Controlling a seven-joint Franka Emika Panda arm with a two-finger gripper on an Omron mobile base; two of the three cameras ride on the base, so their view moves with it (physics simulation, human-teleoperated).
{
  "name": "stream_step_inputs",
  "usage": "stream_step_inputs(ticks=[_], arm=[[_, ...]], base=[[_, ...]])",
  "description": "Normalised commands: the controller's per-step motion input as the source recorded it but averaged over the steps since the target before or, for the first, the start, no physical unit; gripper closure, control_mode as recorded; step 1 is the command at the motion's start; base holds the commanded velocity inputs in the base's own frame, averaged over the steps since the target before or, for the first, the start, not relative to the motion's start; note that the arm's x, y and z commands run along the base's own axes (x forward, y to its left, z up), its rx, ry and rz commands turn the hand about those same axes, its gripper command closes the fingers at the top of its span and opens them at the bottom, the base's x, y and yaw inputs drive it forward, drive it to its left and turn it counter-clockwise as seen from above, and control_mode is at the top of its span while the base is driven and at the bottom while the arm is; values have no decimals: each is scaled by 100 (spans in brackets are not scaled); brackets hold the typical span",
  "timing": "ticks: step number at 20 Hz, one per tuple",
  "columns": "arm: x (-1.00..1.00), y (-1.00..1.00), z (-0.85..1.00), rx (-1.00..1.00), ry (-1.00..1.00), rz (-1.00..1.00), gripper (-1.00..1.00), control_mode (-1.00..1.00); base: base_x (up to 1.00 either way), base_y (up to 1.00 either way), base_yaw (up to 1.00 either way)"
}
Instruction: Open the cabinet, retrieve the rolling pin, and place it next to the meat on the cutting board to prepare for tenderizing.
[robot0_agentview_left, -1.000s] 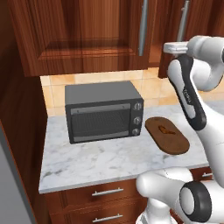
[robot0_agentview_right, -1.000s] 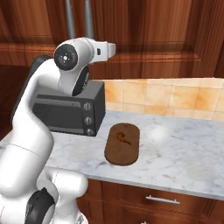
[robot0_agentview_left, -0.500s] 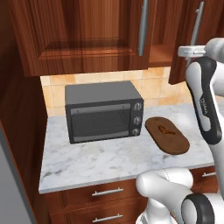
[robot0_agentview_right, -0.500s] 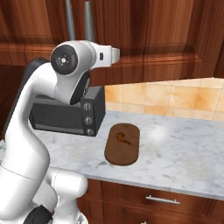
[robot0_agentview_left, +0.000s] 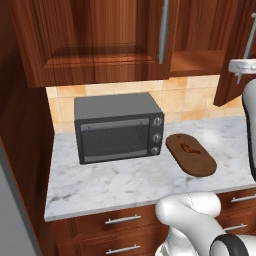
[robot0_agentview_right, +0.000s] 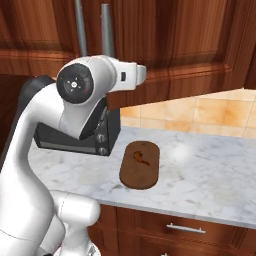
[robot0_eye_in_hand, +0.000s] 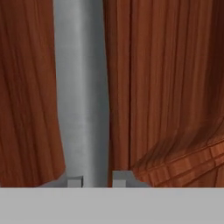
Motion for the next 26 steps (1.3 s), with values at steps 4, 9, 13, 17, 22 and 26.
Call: stream_step_inputs(ticks=[4, 9, 13, 17, 22, 26], arm=[[-35, -26, -17, 0, 0, 0, -100, -100], [-11, 0, -1, 0, -4, 0, -100, -100], [-23, 9, 0, -3, -14, 0, -100, -100], [-11, 11, 0, -6, -3, 0, -100, -100], [-4, 31, 0, -8, 0, -2, -100, -100], [-4, 42, 0, -12, -5, -2, -100, -100]], base=[[0, 0, 0], [0, 0, 0], [0, 0, 0], [0, 0, 0], [0, 0, 0], [0, 0, 0]])
